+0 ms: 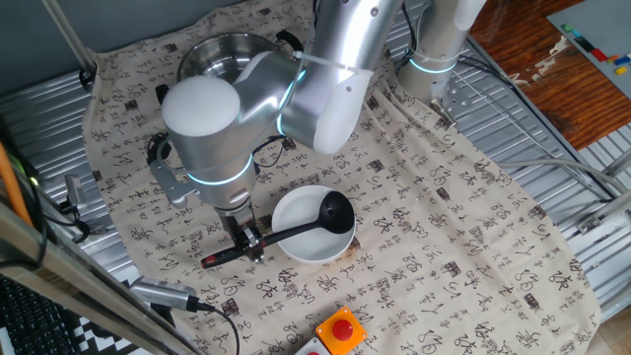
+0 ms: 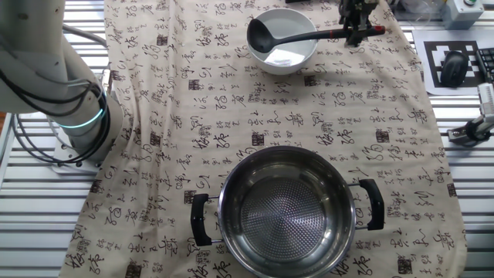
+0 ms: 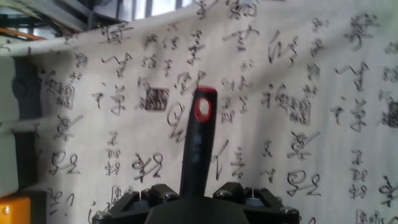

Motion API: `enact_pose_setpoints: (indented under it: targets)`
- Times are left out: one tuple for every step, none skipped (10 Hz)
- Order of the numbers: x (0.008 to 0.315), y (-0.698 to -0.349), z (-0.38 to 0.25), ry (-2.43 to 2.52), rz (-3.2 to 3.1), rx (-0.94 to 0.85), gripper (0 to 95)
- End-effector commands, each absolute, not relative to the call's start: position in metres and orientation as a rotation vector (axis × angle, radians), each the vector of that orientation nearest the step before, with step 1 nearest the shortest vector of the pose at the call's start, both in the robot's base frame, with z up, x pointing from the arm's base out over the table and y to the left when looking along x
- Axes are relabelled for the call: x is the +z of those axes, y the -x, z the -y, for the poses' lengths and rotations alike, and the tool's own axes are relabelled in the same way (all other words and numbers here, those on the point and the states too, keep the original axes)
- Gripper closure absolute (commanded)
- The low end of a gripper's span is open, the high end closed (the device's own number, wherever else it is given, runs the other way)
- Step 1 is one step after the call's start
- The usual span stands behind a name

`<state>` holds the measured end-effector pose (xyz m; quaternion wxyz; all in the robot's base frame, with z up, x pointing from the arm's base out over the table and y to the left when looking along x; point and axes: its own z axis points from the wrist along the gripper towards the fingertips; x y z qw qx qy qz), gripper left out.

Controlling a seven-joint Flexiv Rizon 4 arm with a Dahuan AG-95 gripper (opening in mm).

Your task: Scoop water with a large spoon from one bowl to another

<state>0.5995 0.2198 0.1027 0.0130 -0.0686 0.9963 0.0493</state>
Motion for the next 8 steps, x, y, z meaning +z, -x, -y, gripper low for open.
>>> enact_pose_setpoints:
  targets:
    - [0.1025, -0.5994, -0.2196, 0.213, -3.101, 0.156, 38.0]
    - [0.1024, -0.5992, -0.2197, 0.211, -3.101, 0.158, 57.0]
    - [0.102, -0.5996, -0.2202, 0.214, -3.101, 0.157, 57.0]
    - [0.1016, -0.5999, -0.2205, 0.216, -3.1, 0.158, 57.0]
    - [0.1011, -0.6003, -0.2208, 0.216, -3.1, 0.158, 57.0]
    - [0.1008, -0.6006, -0.2211, 0.217, -3.099, 0.157, 57.0]
    - [0.0992, -0.602, -0.2223, 0.217, -3.099, 0.156, 57.0]
    - [0.0981, -0.6028, -0.2231, 0.215, -3.099, 0.155, 57.0]
